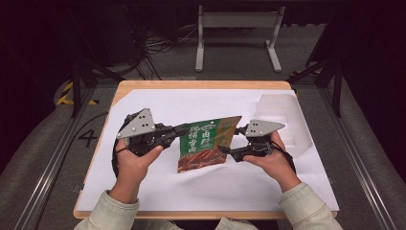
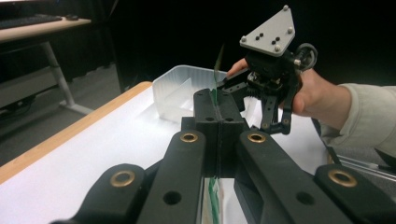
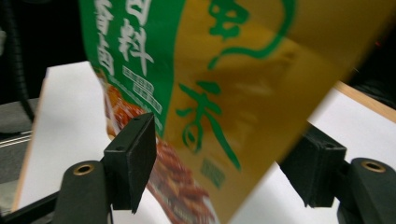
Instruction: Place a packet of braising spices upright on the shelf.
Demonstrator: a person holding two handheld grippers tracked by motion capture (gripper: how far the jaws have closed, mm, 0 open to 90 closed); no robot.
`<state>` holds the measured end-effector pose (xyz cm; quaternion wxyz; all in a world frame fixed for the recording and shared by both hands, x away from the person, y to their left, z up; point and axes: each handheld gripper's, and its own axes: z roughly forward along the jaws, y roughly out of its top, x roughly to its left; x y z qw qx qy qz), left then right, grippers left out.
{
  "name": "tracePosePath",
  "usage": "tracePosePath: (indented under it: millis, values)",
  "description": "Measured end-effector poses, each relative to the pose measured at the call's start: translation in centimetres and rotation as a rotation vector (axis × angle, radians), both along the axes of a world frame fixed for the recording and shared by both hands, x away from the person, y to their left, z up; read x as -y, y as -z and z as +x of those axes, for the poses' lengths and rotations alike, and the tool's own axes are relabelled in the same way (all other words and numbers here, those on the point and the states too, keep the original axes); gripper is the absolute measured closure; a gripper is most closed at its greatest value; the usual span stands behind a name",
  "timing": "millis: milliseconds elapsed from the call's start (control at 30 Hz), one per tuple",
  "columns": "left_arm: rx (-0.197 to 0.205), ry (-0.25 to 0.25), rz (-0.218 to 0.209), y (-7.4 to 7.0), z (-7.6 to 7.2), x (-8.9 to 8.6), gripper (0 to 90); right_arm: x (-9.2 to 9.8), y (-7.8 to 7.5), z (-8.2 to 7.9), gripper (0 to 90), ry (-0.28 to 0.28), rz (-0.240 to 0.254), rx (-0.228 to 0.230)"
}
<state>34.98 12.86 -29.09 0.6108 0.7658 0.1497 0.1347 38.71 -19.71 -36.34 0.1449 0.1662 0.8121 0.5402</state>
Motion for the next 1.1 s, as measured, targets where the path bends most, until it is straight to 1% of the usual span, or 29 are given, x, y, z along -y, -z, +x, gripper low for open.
tracePosePath:
  millis: [100, 167, 233, 333, 367, 433, 500, 533, 567, 633, 767, 867, 967, 1067, 1100]
  values:
    - [0.004, 0.010, -0.005, -0.1, -0.2, 0.1, 90.0, -0.4, 0.0, -0.2, 33.9, -0.054, 0.014, 0.005]
    - [0.013, 0.014, -0.008, -0.1, -0.2, 0.2, 90.0, -0.7, 0.1, -0.3, 36.3, -0.082, 0.008, 0.005]
    - [0.013, 0.021, -0.014, -0.1, -0.2, 0.2, 90.0, -1.1, 0.2, -0.4, 38.7, -0.112, -0.002, 0.003]
    - [0.020, 0.024, -0.018, 0.0, -0.2, 0.2, 90.0, -1.4, 0.3, -0.5, 44.6, -0.126, -0.023, 0.007]
    - [0.014, 0.027, -0.024, 0.0, -0.2, 0.2, 90.0, -1.5, 0.3, -0.5, 46.4, -0.125, -0.025, 0.008]
    - [0.015, 0.025, -0.027, 0.0, -0.2, 0.2, 90.0, -1.6, 0.4, -0.6, 51.5, -0.129, -0.032, 0.009]
    - [0.015, 0.020, -0.030, 0.0, -0.2, 0.1, 90.0, -1.8, 0.4, -0.7, 57.8, -0.139, -0.033, -0.004]
    - [0.014, 0.021, -0.031, 0.0, -0.2, 0.1, 90.0, -1.8, 0.3, -0.8, 60.7, -0.141, -0.041, -0.003]
    - [0.014, 0.021, -0.031, 0.0, -0.2, 0.1, 90.0, -1.8, 0.3, -0.8, 60.7, -0.141, -0.041, -0.003]
    - [0.006, 0.021, -0.034, 0.1, -0.2, 0.1, 90.0, -1.9, 0.3, -0.9, 71.6, -0.157, -0.066, 0.000]
    - [0.012, 0.014, -0.025, 0.1, -0.2, 0.2, 90.0, -1.7, 0.1, -0.9, 84.0, -0.178, -0.089, 0.001]
    - [0.017, 0.008, -0.020, 0.2, -0.2, 0.3, 90.0, -1.7, 0.0, -0.9, 87.2, -0.179, -0.105, 0.010]
    - [0.028, -0.011, -0.008, 0.2, -0.1, 0.3, 90.0, -1.6, -0.2, -0.8, 88.6, -0.183, -0.111, 0.007]
    - [0.024, -0.009, -0.007, 0.3, 0.0, 0.2, 90.0, -1.5, -0.3, -0.8, 89.1, -0.186, -0.122, 0.004]
    - [0.016, -0.011, -0.012, 0.3, 0.0, 0.2, 90.0, -1.5, -0.4, -0.8, 89.2, -0.187, -0.123, 0.004]
